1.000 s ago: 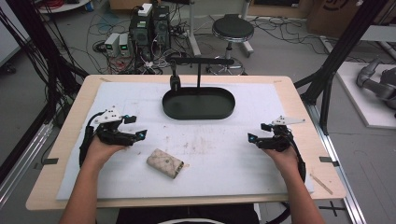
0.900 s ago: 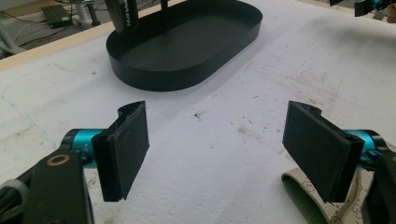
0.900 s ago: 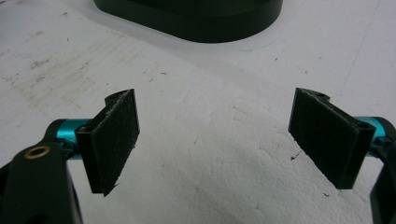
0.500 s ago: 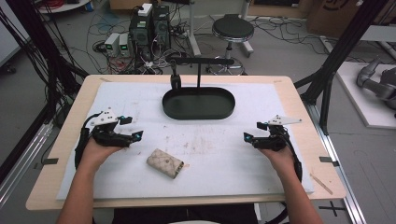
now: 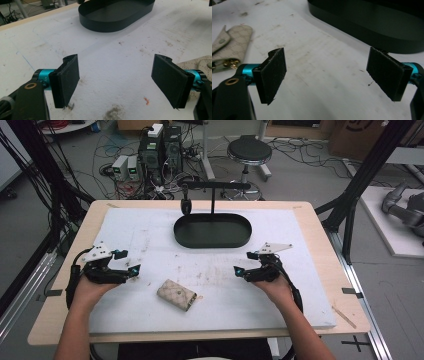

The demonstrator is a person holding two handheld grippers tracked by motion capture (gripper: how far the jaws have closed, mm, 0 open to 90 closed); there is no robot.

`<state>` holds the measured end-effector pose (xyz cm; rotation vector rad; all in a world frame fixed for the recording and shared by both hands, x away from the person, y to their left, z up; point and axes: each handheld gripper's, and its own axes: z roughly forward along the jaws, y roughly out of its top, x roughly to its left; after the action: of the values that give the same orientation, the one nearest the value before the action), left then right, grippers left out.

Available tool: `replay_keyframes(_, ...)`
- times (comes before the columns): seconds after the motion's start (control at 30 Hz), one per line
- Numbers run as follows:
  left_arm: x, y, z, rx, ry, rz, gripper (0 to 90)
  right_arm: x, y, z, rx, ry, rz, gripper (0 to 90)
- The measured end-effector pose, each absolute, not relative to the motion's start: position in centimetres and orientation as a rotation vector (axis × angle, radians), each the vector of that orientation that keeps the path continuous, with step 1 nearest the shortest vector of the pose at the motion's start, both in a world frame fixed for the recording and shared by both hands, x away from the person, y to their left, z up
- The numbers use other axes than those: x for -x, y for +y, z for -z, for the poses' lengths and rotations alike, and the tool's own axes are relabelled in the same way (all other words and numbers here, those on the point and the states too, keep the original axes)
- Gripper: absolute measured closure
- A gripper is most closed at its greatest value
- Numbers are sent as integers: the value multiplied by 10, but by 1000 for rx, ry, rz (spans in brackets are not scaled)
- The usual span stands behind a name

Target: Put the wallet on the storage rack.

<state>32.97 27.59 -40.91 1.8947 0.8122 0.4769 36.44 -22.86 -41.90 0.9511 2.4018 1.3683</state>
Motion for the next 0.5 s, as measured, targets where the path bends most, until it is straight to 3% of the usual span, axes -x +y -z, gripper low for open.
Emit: replay_keyframes(0.5,-312,294,410,-1888,846,-502,224,-346,-143,420,-774,2585,-1405,165)
